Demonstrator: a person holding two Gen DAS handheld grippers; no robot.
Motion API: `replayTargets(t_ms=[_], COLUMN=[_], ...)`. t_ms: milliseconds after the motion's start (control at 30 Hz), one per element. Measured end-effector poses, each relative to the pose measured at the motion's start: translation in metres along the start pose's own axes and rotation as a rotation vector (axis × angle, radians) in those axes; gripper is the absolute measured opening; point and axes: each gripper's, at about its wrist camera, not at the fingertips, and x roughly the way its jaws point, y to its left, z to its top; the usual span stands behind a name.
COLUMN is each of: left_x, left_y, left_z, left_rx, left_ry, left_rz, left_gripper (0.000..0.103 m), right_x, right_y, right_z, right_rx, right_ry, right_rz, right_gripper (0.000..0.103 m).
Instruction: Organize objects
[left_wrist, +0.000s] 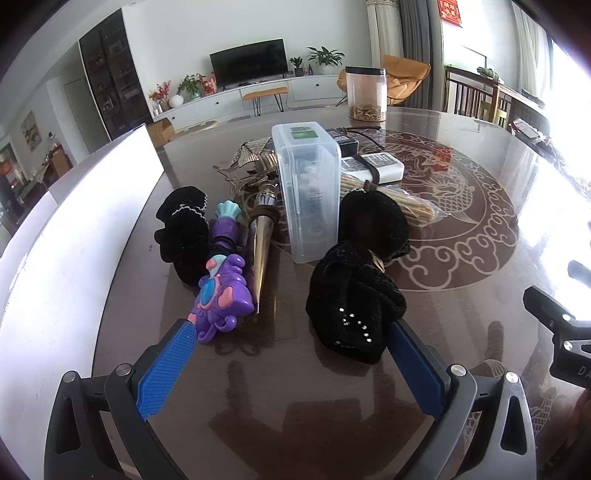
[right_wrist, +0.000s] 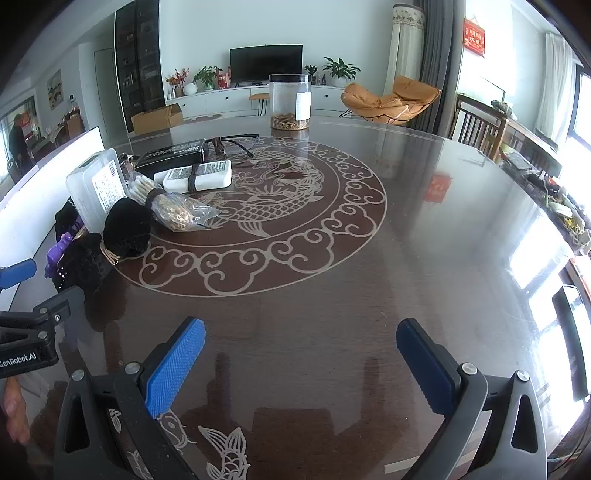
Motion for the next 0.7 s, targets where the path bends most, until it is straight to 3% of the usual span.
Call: replayTargets(t_ms=[333,433,700], left_x=[0.006,0.010,0.020], left_y=[-0.004,-0.002,0.000], left_z=[0.010,0.009,0.011], left_rx=[-0.002,-0.012,-0.038], left_ry=[-0.017,-0.016,0.012], left_rz=[0.006,-0.006,-0.029], left_gripper=[0.103,0.103,0.103], right_x=[0.013,0.026,0.063], right_y=[-0.003,-0.004,-0.006], right_z=[0.001,0.006,0.048], right_rx=[0.022,0.024,0.044], right_ry=[0.063,0.119,0.121], right_rz=[0.021,-0.007,-0.004], right_gripper=[0.103,0.103,0.103])
